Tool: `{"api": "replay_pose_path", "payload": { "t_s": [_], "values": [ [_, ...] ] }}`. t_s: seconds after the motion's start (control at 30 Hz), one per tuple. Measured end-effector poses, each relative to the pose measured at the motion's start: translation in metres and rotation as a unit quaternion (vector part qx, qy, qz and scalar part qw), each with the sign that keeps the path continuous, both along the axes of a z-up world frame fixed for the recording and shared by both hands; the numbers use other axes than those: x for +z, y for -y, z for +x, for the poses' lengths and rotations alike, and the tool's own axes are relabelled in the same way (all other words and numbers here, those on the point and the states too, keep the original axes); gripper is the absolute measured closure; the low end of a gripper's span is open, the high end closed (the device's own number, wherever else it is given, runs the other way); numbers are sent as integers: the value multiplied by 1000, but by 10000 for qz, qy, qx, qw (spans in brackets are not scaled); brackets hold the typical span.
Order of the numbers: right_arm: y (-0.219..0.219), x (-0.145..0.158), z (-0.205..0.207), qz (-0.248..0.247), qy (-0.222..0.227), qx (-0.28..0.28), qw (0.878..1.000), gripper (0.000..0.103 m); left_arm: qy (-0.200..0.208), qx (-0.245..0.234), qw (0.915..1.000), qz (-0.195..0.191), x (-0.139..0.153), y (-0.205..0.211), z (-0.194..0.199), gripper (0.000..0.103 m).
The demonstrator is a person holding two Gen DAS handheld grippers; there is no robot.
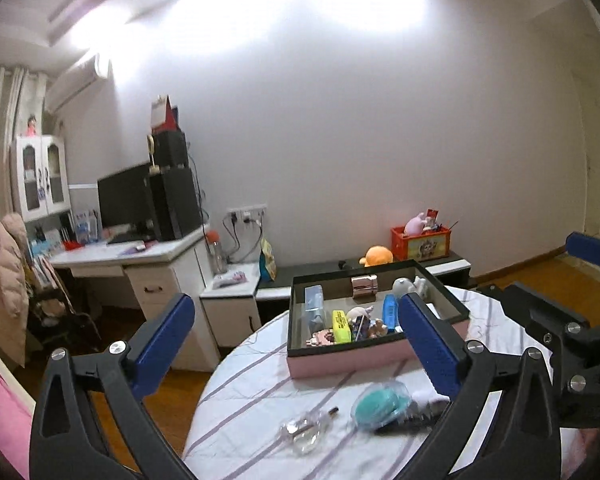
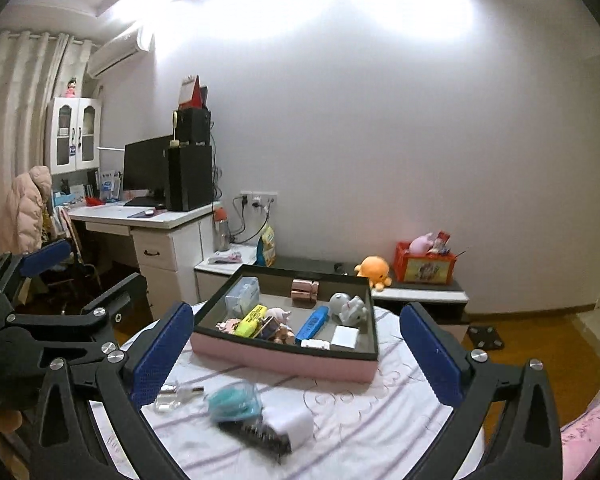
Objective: Organize rigid objects
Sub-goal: 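Withdraw both tools from the pink box back toward the remaining items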
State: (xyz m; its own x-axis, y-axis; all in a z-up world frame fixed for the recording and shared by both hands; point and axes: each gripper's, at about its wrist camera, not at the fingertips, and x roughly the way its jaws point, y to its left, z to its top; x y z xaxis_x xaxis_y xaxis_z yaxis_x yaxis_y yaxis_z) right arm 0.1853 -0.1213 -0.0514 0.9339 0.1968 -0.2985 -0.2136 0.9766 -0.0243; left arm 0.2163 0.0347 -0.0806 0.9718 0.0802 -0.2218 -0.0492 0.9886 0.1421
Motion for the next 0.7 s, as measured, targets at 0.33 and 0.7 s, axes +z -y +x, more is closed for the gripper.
{"api": "replay_pose_path", "payload": {
  "t_s": [0.33,0.7],
  "values": [
    [2,-1,-72,69,210,-112,9997,0,200,-148,9997,-66,-4,0,-62,0],
    [-4,-12,-93,11,122,-154,9998,0,28,-154,9997,-181,-19,-6,-67,0]
  ]
}}
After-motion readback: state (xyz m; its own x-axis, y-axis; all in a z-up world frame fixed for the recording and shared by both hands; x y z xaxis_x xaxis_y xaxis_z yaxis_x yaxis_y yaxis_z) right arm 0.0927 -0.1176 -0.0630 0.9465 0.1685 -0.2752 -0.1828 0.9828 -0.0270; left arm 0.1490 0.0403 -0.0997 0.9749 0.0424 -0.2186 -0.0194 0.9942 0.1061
